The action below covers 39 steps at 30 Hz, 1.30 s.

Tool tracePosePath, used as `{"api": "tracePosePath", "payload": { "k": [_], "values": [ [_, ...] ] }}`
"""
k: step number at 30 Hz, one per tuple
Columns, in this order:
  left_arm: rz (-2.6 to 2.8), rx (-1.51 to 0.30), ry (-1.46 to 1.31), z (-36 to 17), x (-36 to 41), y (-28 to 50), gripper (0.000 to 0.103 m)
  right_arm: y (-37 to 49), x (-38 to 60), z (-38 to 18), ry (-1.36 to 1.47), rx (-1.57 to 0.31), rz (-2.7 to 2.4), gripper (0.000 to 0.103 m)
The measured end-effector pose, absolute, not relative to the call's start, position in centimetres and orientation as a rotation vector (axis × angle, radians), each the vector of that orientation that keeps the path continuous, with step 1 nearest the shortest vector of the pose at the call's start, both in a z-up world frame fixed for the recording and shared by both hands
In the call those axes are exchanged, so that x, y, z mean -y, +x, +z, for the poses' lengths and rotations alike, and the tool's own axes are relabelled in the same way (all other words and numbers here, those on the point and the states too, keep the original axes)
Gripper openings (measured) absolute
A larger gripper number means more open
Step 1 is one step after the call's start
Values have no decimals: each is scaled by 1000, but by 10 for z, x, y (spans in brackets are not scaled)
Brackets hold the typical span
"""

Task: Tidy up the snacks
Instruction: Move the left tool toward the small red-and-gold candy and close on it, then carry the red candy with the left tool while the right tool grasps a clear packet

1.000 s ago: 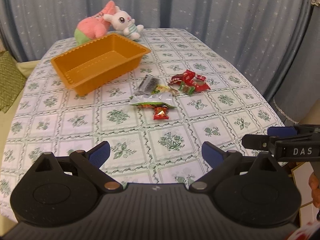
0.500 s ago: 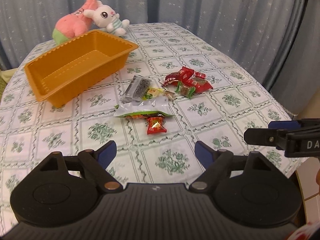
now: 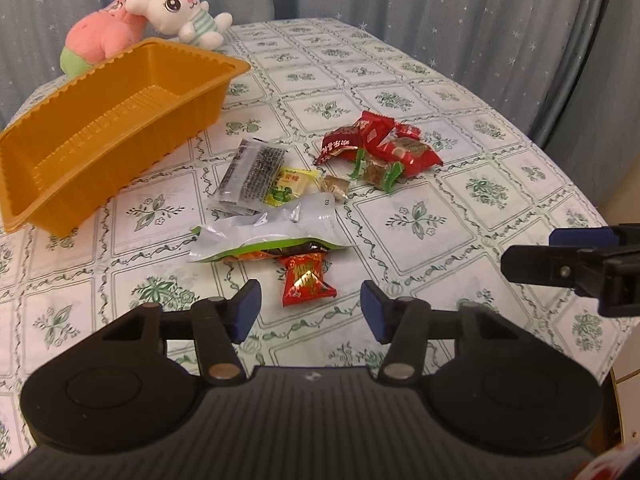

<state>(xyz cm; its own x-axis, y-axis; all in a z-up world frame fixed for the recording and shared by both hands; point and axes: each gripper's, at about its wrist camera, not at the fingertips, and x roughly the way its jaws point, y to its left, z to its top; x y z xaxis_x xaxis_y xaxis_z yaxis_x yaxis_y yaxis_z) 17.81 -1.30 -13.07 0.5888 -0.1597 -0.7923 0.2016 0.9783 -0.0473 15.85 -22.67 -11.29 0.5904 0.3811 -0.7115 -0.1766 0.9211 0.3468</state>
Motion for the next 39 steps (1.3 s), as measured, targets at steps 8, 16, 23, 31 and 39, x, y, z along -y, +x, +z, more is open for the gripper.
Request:
{"api": "tracePosePath", "payload": {
  "k": [8, 16, 23, 31, 39],
  "values": [
    [-219, -935, 41, -139, 15, 195, 41, 166, 227, -120, 259, -906, 313, 85],
    [-225, -945, 47, -144, 15, 202, 28, 172, 226, -123, 255, -910, 318, 85],
    [-235, -935, 66, -144, 9, 195, 26, 180, 218, -124, 232, -901, 351, 85],
    [-208, -922, 75, -134, -22, 175, 26, 196, 196, -123, 205, -884, 406, 85],
    [-112, -918, 60, -122, -69, 152, 26, 218, 165, -129, 162, -876, 466, 72]
  ]
}}
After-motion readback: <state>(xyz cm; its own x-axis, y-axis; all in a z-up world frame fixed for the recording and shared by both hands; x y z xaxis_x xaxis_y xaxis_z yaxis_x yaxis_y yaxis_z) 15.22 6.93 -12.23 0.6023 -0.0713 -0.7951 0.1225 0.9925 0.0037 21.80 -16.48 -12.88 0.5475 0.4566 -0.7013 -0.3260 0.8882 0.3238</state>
